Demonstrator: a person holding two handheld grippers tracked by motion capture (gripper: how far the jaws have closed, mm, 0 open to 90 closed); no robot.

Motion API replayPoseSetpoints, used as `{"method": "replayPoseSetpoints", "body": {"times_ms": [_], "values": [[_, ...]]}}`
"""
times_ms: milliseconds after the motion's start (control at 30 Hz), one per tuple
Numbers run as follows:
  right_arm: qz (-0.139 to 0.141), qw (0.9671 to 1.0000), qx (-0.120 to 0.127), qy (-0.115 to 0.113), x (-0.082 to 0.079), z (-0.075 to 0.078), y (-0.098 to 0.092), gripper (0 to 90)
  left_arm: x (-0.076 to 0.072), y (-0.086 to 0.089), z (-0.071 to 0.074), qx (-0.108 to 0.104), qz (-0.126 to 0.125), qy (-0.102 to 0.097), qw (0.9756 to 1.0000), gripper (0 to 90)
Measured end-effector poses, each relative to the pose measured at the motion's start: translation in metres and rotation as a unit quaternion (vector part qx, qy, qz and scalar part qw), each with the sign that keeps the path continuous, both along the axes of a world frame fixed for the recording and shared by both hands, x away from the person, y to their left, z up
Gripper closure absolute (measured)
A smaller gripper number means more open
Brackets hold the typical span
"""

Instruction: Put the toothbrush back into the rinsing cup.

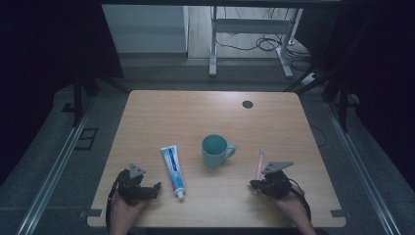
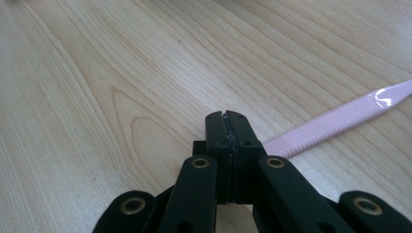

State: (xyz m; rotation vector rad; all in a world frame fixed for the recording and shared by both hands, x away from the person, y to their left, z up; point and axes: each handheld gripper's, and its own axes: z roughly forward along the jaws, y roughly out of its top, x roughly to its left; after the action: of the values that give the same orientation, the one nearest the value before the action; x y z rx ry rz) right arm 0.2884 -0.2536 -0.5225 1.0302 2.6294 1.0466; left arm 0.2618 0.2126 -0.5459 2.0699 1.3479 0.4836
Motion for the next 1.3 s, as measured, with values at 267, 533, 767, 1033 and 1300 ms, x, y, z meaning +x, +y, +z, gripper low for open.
{"method": "replayPoseSetpoints", "body": {"times_ms": [267, 533, 767, 1033, 1300], "values": [[-0.019, 0.9997, -0.011, -0.003, -0.003, 0.000, -0.018, 87.4, 0.000, 0.000, 0.000, 0.000, 0.000, 0.000, 1.0000, 2.0], [-0.027, 0.9995, -0.013, -0.011, -0.004, 0.002, -0.034, 86.1, 0.000, 0.000, 0.000, 0.000, 0.000, 0.000, 1.0000, 2.0], [-0.042, 0.9988, -0.019, -0.017, -0.004, 0.007, -0.053, 84.3, 0.000, 0.000, 0.000, -0.001, 0.000, 0.001, 1.0000, 2.0], [-0.059, 0.9978, -0.024, -0.017, -0.003, 0.011, -0.071, 83.0, -0.001, 0.000, 0.000, 0.000, -0.001, 0.001, 1.0000, 2.0], [-0.067, 0.9974, -0.025, -0.014, -0.003, 0.018, -0.072, 73.5, -0.001, -0.001, 0.000, 0.000, -0.001, 0.001, 1.0000, 2.0]]}}
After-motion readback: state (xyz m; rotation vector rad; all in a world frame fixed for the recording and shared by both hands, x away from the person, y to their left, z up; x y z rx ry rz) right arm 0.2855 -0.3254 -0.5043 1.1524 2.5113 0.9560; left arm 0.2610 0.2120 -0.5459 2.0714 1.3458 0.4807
